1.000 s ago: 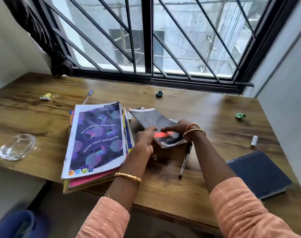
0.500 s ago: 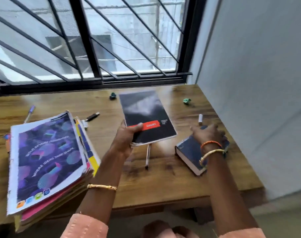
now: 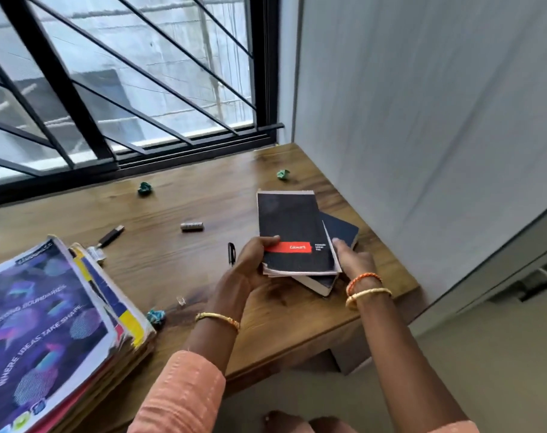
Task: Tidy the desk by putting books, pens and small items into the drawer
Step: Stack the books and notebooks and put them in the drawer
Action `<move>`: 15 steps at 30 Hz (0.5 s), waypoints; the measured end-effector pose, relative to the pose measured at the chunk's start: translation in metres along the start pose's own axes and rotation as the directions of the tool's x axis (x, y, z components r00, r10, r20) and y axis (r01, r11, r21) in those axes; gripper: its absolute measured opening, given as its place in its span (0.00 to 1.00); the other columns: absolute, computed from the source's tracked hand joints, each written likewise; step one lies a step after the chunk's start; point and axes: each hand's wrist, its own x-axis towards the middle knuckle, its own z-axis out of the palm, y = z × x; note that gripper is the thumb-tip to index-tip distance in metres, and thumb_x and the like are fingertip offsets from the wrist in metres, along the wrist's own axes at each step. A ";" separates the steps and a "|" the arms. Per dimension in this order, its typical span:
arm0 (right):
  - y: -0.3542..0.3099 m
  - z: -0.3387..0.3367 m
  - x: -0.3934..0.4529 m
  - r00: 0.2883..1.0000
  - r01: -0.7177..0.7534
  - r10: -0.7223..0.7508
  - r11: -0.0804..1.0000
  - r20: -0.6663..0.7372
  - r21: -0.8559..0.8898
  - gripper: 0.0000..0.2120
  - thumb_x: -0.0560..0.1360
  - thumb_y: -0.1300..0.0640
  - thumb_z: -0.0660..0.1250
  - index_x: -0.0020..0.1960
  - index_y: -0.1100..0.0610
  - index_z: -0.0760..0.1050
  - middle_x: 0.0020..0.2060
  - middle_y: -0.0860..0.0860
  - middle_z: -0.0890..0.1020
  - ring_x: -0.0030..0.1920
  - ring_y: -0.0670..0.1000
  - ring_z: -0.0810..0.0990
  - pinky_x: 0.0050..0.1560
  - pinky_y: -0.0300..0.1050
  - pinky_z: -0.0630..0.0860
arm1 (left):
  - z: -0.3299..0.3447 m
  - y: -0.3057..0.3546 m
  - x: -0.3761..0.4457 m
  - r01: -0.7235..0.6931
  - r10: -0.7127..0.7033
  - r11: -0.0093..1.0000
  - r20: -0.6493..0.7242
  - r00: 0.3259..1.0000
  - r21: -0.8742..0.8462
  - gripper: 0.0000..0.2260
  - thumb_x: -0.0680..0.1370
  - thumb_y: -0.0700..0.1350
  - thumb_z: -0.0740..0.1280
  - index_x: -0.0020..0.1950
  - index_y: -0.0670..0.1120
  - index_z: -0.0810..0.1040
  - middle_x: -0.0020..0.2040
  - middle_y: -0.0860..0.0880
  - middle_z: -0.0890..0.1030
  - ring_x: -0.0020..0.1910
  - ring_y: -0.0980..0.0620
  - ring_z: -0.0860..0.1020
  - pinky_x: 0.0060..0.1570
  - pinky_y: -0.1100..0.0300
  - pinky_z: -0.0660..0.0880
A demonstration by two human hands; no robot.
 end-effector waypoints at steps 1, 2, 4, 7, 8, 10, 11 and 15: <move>-0.002 -0.003 0.005 1.000 -0.008 0.008 1.000 -0.007 0.023 0.26 0.73 0.48 0.69 0.61 0.69 0.74 0.59 0.60 0.78 0.59 0.58 0.77 0.51 0.43 0.70 | -0.001 -0.001 0.000 0.008 -0.008 1.000 0.012 1.000 -0.001 0.06 0.77 0.41 0.62 0.49 0.41 0.76 0.38 0.42 0.82 0.35 0.46 0.81 0.37 0.54 0.80; -0.003 -0.006 0.011 1.000 -0.014 0.015 0.999 -0.018 0.047 0.27 0.72 0.48 0.70 0.60 0.69 0.74 0.58 0.59 0.79 0.58 0.57 0.78 0.51 0.44 0.71 | -0.001 -0.004 0.001 0.017 -0.017 1.000 0.014 1.000 0.003 0.06 0.78 0.41 0.61 0.49 0.40 0.76 0.37 0.42 0.82 0.37 0.45 0.81 0.39 0.53 0.79; -0.006 -0.008 0.017 1.000 -0.027 0.027 0.998 0.010 0.049 0.29 0.69 0.44 0.72 0.58 0.68 0.76 0.57 0.58 0.80 0.56 0.57 0.79 0.54 0.46 0.74 | -0.003 -0.008 0.000 0.015 -0.015 1.000 0.014 1.000 -0.003 0.06 0.78 0.40 0.61 0.47 0.40 0.76 0.36 0.43 0.82 0.38 0.45 0.80 0.43 0.51 0.78; -0.006 -0.003 0.034 0.988 -0.009 0.010 1.000 0.153 -0.008 0.41 0.56 0.32 0.74 0.56 0.63 0.80 0.58 0.54 0.80 0.57 0.55 0.79 0.59 0.47 0.75 | -0.004 -0.015 0.001 0.022 -0.021 0.999 0.040 0.999 -0.031 0.06 0.77 0.40 0.61 0.48 0.41 0.77 0.39 0.44 0.83 0.38 0.46 0.82 0.47 0.52 0.78; 0.001 0.002 0.056 0.979 0.005 -0.007 1.000 0.202 0.011 0.44 0.50 0.31 0.75 0.54 0.61 0.81 0.57 0.54 0.81 0.56 0.55 0.80 0.59 0.48 0.76 | -0.004 -0.017 0.000 0.026 -0.024 0.999 0.051 0.998 -0.034 0.07 0.78 0.40 0.60 0.48 0.40 0.78 0.39 0.44 0.83 0.37 0.47 0.82 0.44 0.54 0.79; 0.002 0.002 0.060 0.972 0.023 -0.041 0.997 0.231 0.079 0.40 0.49 0.36 0.77 0.52 0.62 0.82 0.51 0.55 0.83 0.51 0.56 0.82 0.57 0.51 0.77 | -0.004 -0.022 -0.006 0.029 -0.023 0.997 0.083 0.996 -0.072 0.08 0.79 0.39 0.59 0.48 0.39 0.78 0.39 0.44 0.84 0.34 0.48 0.83 0.39 0.56 0.80; -0.001 -0.001 0.052 0.973 0.029 -0.053 0.994 0.223 0.110 0.37 0.50 0.38 0.79 0.51 0.62 0.82 0.49 0.56 0.84 0.50 0.57 0.82 0.57 0.53 0.78 | -0.006 -0.023 -0.008 0.020 -0.012 0.995 0.078 0.997 -0.099 0.08 0.79 0.38 0.59 0.50 0.38 0.78 0.40 0.43 0.84 0.34 0.48 0.83 0.38 0.57 0.80; -0.018 -0.020 0.012 0.973 0.220 -0.227 0.970 0.051 0.105 0.15 0.65 0.50 0.76 0.46 0.58 0.79 0.48 0.57 0.83 0.48 0.57 0.82 0.53 0.54 0.79 | -0.028 -0.020 -0.014 -0.036 0.035 0.998 -0.011 0.999 -0.059 0.07 0.78 0.35 0.61 0.45 0.39 0.78 0.36 0.45 0.83 0.30 0.52 0.82 0.32 0.61 0.80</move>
